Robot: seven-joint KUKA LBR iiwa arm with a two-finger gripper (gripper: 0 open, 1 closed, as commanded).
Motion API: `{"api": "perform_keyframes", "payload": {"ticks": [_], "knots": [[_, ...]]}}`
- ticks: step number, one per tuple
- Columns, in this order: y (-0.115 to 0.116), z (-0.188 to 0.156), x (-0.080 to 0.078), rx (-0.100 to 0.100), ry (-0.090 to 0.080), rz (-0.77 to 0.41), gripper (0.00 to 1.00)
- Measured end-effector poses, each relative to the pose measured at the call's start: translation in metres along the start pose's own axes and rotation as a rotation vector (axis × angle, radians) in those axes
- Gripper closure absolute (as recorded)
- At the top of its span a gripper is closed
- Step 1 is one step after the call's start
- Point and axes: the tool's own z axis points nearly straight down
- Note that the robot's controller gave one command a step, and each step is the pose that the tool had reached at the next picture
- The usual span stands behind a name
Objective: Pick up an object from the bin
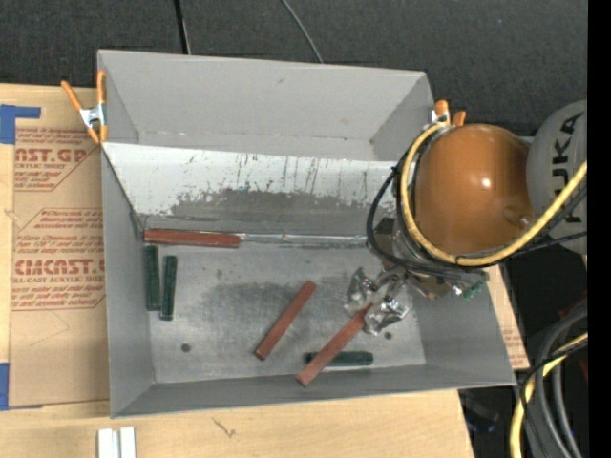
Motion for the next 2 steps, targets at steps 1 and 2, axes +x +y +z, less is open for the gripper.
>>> {"api": "perform_keyframes", "payload": {"ticks": [1,2], "knots": [[0.000,0.000,0.000,0.000,0.000,0.000,1.00],[-0.018,-0.197,-0.001,0.000,0.000,-0.233,1.00]]}}
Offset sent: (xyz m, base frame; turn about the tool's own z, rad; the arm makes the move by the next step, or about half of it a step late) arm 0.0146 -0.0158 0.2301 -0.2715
